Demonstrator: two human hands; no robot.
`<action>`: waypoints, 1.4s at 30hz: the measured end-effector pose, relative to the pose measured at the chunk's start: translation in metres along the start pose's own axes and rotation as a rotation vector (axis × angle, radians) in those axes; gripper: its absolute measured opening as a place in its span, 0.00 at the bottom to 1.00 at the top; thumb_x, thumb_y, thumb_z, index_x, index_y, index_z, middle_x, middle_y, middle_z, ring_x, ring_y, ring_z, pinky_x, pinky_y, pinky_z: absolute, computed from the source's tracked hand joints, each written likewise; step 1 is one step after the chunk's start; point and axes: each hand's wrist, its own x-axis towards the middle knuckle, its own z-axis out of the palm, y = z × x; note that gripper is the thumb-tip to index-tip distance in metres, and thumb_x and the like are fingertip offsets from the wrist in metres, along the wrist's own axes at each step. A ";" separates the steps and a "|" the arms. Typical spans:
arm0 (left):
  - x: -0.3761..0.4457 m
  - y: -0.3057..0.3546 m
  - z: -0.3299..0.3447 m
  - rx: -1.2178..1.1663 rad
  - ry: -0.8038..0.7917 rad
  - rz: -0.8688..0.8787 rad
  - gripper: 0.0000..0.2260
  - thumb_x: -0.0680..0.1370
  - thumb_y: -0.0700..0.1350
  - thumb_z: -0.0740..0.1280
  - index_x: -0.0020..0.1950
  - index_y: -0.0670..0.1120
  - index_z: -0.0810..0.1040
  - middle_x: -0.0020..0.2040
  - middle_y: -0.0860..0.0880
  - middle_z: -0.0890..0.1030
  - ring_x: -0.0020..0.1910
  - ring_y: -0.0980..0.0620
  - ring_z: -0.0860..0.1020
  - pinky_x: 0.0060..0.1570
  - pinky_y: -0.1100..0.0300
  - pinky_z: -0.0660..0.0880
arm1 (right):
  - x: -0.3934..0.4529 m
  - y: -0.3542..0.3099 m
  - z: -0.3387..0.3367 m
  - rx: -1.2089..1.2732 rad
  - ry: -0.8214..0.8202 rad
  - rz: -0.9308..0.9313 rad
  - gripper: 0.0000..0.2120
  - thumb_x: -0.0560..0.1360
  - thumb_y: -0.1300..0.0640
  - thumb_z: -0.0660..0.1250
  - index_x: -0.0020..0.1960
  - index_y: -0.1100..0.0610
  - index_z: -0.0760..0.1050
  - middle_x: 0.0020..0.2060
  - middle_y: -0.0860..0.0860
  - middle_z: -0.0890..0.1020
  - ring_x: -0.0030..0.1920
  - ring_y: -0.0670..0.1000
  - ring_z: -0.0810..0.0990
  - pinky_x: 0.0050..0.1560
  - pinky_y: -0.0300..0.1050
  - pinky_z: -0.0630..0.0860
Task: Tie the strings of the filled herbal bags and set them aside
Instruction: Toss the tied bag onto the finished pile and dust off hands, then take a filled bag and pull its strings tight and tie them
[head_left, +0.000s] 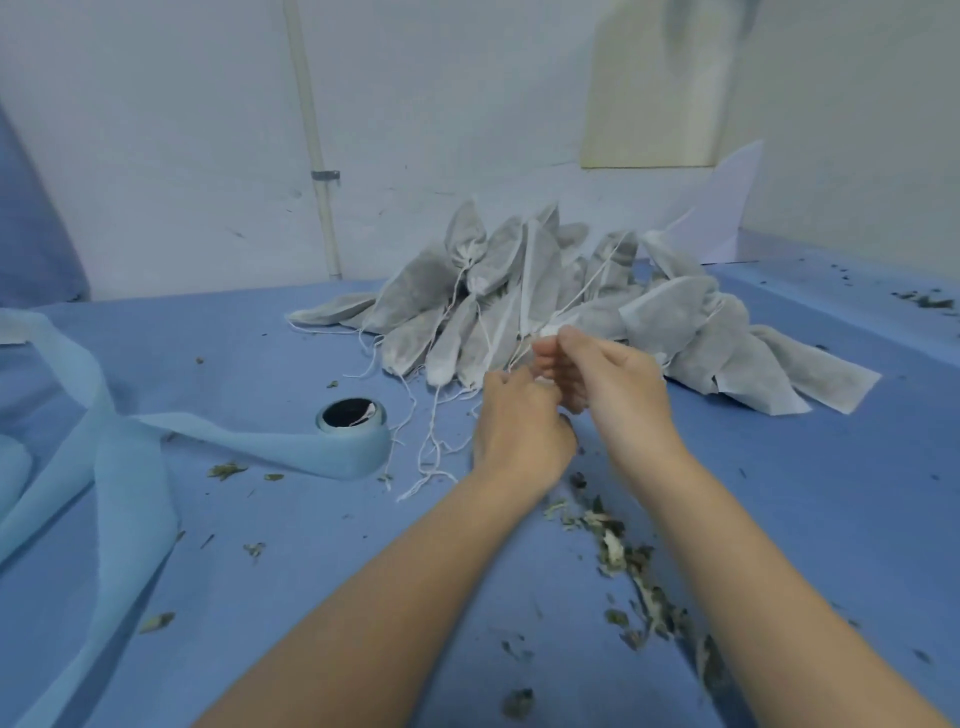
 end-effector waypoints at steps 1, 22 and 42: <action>0.008 0.002 0.007 0.046 -0.008 0.032 0.13 0.74 0.37 0.61 0.56 0.44 0.79 0.60 0.48 0.75 0.58 0.43 0.67 0.47 0.55 0.70 | 0.004 0.002 -0.004 -0.018 0.042 0.001 0.14 0.78 0.57 0.64 0.37 0.53 0.82 0.32 0.45 0.84 0.36 0.40 0.81 0.38 0.34 0.76; 0.042 0.015 0.005 -0.186 0.059 -0.197 0.16 0.78 0.51 0.64 0.60 0.42 0.71 0.59 0.41 0.72 0.60 0.40 0.68 0.57 0.52 0.65 | 0.023 0.018 -0.033 -0.220 0.295 -0.068 0.05 0.78 0.53 0.63 0.50 0.51 0.77 0.41 0.40 0.79 0.43 0.41 0.76 0.43 0.35 0.70; -0.022 -0.014 -0.062 -1.015 -0.312 -0.826 0.15 0.79 0.52 0.61 0.44 0.40 0.73 0.34 0.43 0.80 0.20 0.53 0.72 0.20 0.66 0.69 | 0.014 0.019 -0.023 -0.309 -0.122 0.248 0.20 0.77 0.41 0.61 0.34 0.53 0.69 0.20 0.44 0.71 0.23 0.47 0.65 0.33 0.44 0.66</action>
